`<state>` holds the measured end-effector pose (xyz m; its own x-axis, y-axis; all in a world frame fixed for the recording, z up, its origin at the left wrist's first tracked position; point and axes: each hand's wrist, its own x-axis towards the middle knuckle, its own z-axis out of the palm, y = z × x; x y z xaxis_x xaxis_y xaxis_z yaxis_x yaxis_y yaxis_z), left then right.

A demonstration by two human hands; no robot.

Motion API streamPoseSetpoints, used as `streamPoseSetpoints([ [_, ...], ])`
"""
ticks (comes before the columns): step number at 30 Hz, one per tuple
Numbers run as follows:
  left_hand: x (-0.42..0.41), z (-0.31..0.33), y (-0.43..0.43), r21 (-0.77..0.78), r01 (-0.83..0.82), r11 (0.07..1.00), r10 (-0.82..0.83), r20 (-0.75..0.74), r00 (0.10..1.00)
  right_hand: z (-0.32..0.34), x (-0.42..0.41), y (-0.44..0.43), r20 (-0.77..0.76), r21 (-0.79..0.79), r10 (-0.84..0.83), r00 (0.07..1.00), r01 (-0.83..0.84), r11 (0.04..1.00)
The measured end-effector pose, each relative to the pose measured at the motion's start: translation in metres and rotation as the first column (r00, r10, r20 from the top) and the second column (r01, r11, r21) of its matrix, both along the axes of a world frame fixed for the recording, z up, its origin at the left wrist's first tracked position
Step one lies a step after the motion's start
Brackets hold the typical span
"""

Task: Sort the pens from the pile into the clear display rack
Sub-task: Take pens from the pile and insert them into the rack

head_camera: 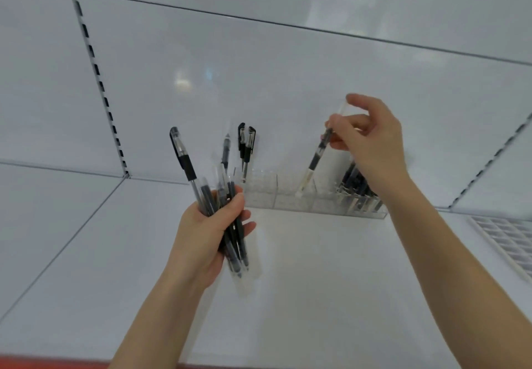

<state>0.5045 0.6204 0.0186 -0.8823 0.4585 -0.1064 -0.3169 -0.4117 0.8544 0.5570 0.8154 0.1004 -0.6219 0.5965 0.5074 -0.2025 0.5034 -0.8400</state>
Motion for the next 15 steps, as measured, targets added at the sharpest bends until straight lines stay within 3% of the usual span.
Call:
streamPoseSetpoints([
  [5,0.012,0.005,0.025,0.042,0.085,0.995,-0.085,-0.008,0.996,-0.007,0.02,0.043,0.03,0.182,-0.246,0.969,0.237,0.954],
  [15,0.015,0.006,0.037,0.054,0.099,0.994,-0.103,0.078,0.992,-0.017,0.023,0.05,0.139,0.332,-0.261,0.955,0.204,0.921],
])
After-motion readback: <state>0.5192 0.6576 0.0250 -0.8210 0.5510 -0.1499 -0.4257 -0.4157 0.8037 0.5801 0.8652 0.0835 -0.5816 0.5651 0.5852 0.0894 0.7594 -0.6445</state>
